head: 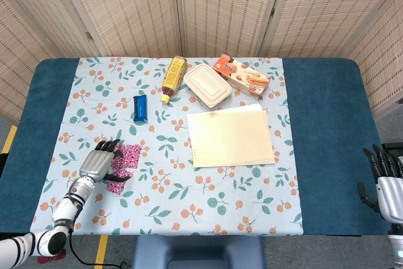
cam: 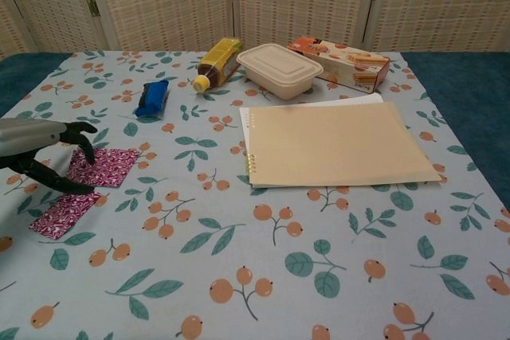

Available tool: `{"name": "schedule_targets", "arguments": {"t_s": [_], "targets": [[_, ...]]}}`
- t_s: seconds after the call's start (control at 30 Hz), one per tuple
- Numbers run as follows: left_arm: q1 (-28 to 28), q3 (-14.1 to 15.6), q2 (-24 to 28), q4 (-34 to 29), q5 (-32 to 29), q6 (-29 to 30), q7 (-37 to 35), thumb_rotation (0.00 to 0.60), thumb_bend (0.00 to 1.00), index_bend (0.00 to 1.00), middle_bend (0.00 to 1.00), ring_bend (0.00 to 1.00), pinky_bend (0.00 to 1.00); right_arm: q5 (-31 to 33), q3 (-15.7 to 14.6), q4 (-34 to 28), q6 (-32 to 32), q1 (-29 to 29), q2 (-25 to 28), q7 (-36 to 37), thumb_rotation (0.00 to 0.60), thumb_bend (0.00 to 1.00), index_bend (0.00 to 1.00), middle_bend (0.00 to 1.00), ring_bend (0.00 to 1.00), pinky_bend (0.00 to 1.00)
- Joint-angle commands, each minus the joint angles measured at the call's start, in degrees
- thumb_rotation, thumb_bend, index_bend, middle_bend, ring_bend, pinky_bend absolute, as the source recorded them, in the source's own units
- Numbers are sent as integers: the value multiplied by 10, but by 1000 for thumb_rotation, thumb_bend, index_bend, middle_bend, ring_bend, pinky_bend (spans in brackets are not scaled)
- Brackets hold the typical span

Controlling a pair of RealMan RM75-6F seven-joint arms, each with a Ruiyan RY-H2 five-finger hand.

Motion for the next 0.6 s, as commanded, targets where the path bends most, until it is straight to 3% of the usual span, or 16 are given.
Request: {"name": "schedule_targets", "arguments": {"t_s": [0.03,0.6], "targets": [[-3,3,-7,-5,6,1,9,284,158,327,0,0,0,1,0,1,1,-1,1,2,600,497,0,0,0,0],[-2,9,-12,-2,-24,0,40,285,158,328,0,0,0,0,1,7,-3,1,-2,7,600,497,0,0,0,0]]}}
